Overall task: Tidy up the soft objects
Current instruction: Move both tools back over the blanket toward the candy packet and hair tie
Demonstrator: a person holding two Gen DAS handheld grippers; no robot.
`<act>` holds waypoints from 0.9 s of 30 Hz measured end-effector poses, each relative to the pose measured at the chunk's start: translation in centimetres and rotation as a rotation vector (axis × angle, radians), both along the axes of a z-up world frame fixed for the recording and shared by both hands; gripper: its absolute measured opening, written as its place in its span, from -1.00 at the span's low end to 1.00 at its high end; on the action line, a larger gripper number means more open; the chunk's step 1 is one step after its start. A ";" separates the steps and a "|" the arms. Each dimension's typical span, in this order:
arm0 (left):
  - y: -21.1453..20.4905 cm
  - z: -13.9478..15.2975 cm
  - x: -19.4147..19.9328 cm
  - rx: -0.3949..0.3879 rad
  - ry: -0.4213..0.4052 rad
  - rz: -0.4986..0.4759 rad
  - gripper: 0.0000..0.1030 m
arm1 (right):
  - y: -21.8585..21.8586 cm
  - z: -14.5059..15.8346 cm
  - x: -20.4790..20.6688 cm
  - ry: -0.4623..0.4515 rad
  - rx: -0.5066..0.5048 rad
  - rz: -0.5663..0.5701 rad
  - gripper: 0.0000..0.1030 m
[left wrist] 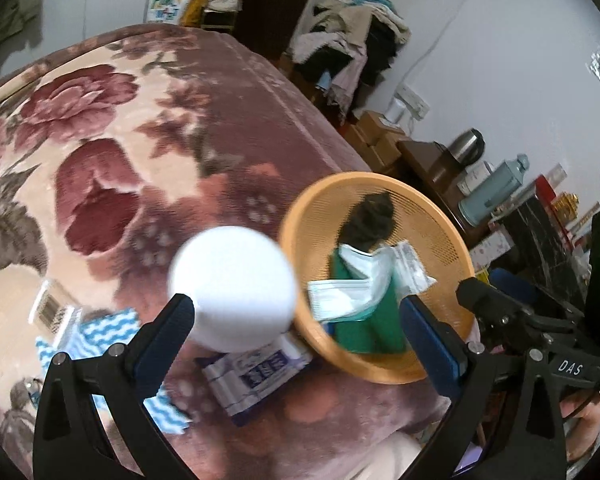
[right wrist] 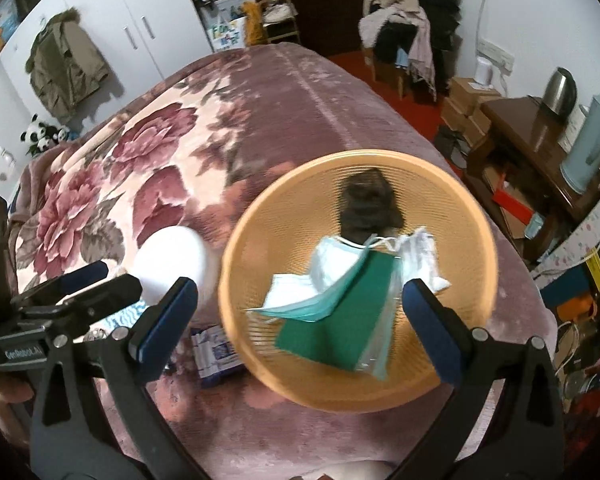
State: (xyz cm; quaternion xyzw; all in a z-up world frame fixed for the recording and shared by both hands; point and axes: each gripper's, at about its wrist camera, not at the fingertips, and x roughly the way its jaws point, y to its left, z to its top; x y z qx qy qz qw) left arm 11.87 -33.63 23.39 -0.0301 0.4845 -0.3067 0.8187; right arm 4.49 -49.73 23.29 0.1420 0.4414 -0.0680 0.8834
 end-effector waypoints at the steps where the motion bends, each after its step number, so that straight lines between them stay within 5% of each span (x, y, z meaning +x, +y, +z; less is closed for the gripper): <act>1: 0.7 0.0 0.1 -0.002 0.001 0.011 0.99 | 0.5 0.0 0.2 0.000 -0.003 0.011 0.99; 27: 17.3 -2.9 1.5 -0.022 0.042 0.248 0.99 | 15.4 -1.0 4.5 0.055 -0.090 0.252 0.99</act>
